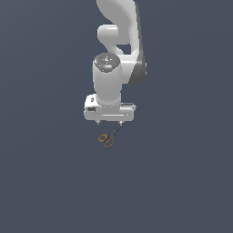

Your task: Pick up the object and move it to a goal position.

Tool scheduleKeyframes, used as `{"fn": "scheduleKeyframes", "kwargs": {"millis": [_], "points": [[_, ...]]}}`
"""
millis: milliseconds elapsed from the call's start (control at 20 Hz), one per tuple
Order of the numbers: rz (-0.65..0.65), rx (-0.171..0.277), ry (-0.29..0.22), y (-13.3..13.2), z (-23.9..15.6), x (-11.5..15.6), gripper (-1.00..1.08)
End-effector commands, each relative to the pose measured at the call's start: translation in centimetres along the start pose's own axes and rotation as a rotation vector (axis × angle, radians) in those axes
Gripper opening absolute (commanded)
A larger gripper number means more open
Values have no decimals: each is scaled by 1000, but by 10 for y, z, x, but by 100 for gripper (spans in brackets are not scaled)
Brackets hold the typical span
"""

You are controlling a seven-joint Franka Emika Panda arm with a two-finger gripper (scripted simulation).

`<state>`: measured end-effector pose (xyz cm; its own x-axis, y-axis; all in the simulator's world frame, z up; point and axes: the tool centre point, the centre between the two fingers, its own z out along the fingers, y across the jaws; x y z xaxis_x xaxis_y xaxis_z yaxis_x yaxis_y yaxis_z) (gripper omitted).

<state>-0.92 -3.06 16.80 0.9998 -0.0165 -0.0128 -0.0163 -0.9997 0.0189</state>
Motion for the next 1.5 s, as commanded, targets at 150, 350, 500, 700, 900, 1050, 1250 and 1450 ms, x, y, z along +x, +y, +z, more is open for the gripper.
{"fn": "scheduleKeyframes", "kwargs": {"millis": [150,350,500,700,900,1050,1250,1450], "points": [[4,0,0,-1,1,0,100],[32,3,0,-2,5,-1,100],[67,5,0,-4,9,-2,100],[133,9,0,-6,18,-3,100],[220,14,0,-10,30,-6,100],[300,18,0,-13,40,-8,100],[412,22,0,-16,55,-12,100],[525,24,0,-19,69,-17,100]]}}
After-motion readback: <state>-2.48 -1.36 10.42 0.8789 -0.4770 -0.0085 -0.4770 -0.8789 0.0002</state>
